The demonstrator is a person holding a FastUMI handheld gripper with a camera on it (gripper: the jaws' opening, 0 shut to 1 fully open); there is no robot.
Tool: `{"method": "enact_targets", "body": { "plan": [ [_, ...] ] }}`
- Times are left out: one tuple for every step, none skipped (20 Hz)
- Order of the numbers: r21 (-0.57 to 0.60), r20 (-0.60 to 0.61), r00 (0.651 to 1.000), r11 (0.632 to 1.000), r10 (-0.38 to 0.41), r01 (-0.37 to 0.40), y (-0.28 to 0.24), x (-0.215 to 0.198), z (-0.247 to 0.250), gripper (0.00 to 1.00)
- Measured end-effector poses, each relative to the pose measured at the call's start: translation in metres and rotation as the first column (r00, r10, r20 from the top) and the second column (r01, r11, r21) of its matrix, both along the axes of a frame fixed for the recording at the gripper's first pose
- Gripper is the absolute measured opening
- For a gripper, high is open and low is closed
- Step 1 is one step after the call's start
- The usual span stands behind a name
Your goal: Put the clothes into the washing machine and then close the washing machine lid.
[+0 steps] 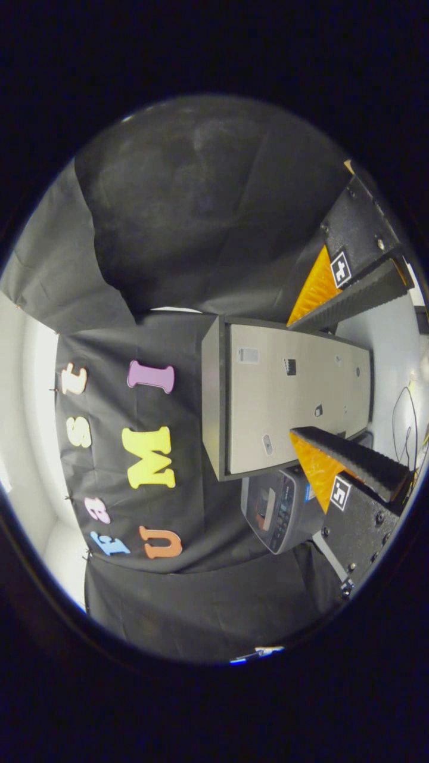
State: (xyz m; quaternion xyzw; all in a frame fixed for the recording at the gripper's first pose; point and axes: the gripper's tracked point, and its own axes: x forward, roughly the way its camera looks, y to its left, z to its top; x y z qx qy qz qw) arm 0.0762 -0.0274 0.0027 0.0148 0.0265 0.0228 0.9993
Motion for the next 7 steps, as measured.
{"method": "enact_targets", "body": {
  "plan": [
    [-0.001, -0.003, 1.0, 1.0, -0.003, 0.003, -0.0031, -0.0008, -0.0046, 0.99],
    [-0.005, -0.006, 1.0, 1.0, -0.006, 0.006, -0.0051, -0.0005, -0.0064, 0.99],
    [-0.011, -0.006, 1.0, 1.0, -0.008, 0.008, -0.0072, 0.0001, -0.0068, 0.99],
    [-0.017, -0.004, 1.0, 1.0, -0.008, 0.008, -0.0084, -0.0015, -0.0069, 0.99],
    [-0.022, -0.003, 1.0, 1.0, -0.008, 0.008, -0.0093, -0.0029, -0.0067, 0.99],
    [-0.024, -0.011, 1.0, 1.0, -0.011, 0.011, -0.0112, -0.0026, -0.0064, 0.99],
    [-0.024, -0.019, 1.0, 1.0, -0.007, 0.007, -0.0107, -0.0034, -0.0085, 0.99]
  ]
}}
